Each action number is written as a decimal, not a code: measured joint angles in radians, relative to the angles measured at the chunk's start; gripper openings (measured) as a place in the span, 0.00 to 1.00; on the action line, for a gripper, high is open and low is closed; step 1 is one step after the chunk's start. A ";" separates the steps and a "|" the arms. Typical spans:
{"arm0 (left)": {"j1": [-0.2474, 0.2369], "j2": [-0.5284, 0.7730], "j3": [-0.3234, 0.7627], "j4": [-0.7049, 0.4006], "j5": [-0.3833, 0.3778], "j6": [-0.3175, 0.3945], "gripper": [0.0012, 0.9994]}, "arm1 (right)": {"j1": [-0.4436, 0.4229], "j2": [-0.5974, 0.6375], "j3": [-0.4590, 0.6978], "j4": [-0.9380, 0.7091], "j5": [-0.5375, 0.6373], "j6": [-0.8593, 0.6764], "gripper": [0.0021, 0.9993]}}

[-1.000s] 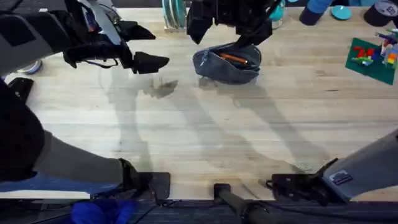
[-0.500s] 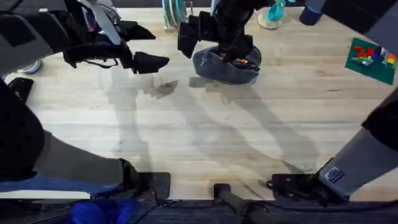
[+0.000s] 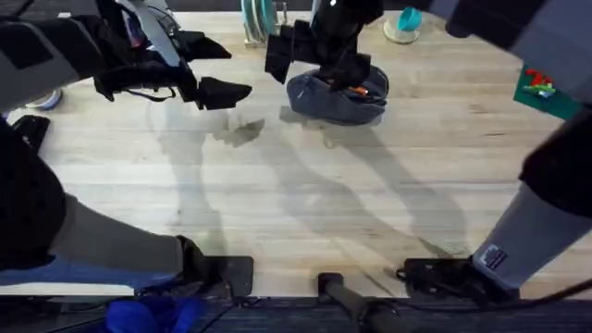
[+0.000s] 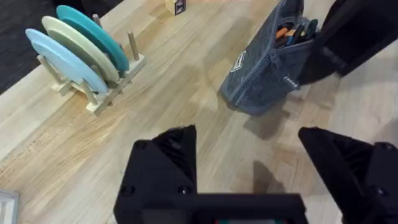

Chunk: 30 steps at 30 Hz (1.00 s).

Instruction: Unzip the bag, pick up the pens from the table one at a time and place them inside, then zip the bag closed.

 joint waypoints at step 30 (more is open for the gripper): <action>0.000 0.000 0.000 0.000 0.000 0.000 0.99 | 0.000 0.095 0.000 0.119 0.009 0.049 0.99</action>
